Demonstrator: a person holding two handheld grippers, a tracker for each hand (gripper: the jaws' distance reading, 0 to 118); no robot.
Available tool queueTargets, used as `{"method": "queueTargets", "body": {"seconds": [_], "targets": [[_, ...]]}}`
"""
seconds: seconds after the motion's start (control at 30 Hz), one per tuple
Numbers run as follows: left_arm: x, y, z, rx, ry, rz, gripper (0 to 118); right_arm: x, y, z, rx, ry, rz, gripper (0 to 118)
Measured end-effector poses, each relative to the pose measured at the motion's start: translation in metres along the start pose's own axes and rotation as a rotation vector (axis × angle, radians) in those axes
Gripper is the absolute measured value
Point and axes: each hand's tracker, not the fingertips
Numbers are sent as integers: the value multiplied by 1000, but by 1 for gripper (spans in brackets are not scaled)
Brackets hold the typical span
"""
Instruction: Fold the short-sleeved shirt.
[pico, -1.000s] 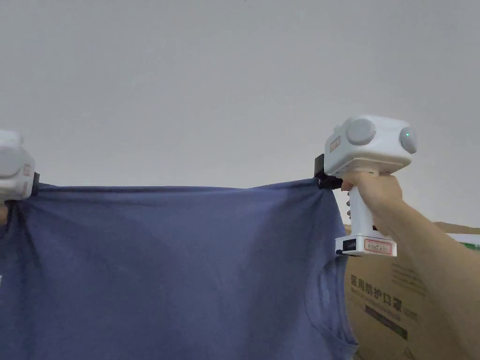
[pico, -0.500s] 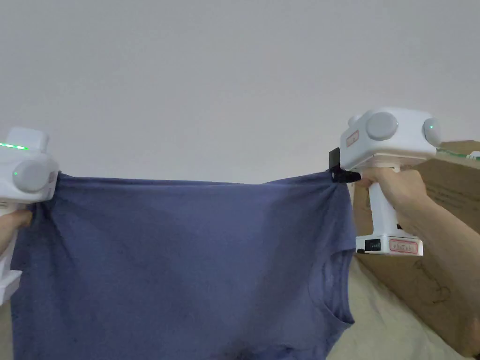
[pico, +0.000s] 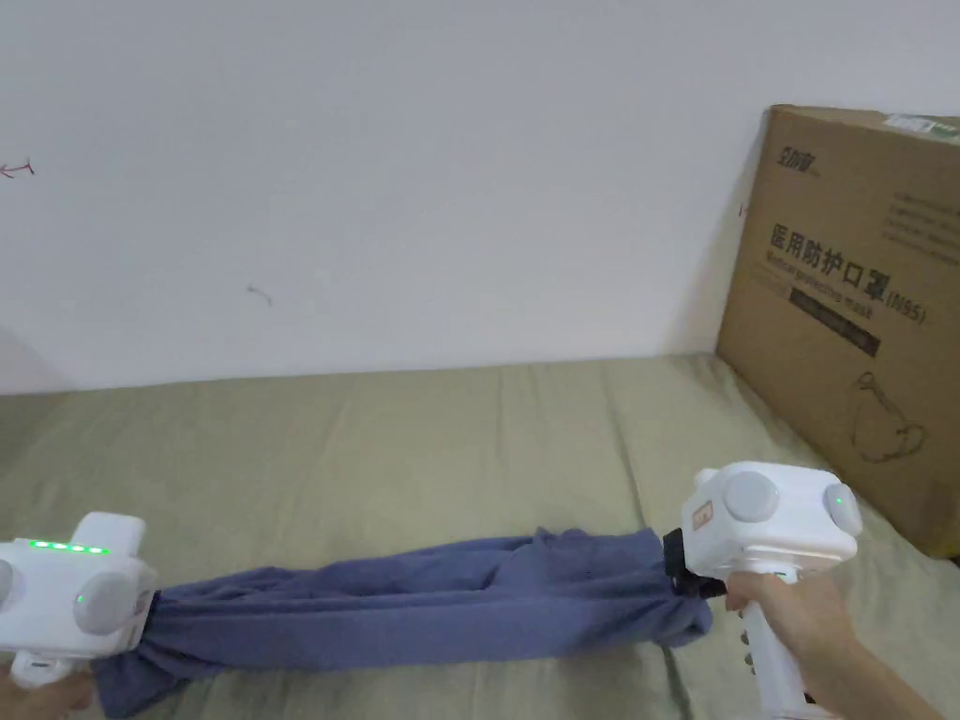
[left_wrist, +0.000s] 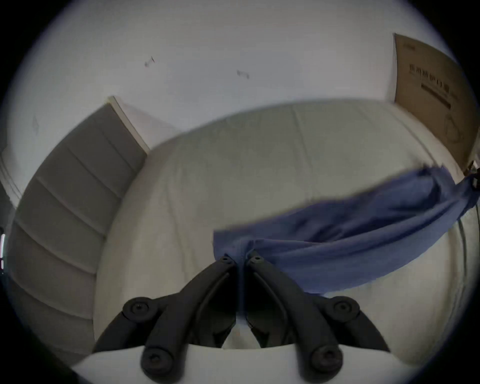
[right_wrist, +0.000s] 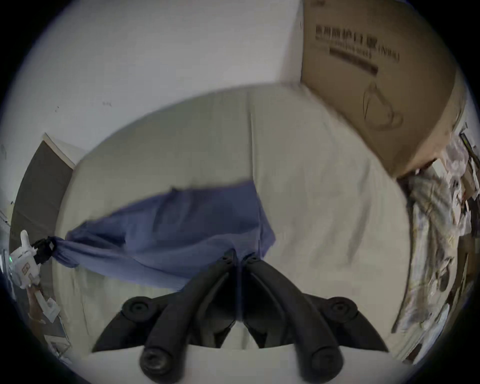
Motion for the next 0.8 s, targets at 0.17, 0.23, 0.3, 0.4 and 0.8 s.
{"method": "queueTargets", "body": {"seconds": [0.17,0.23,0.3,0.4,0.8], "targets": [[-13,-69,37,22,-59,61,4,23,-69,28,11,83,-50,4],[-19,-100,57,14,-48,54,4,33,-102,43,18,92,-56,4],[-24,-130,78,13,-65,75,4,40,-137,59,14,100,-56,4],[-28,-177,118,-4,-94,76,4,51,-197,84,7,115,-54,4],[-48,-327,236,-50,-119,33,4,76,-387,164,-53,109,-41,4]]}}
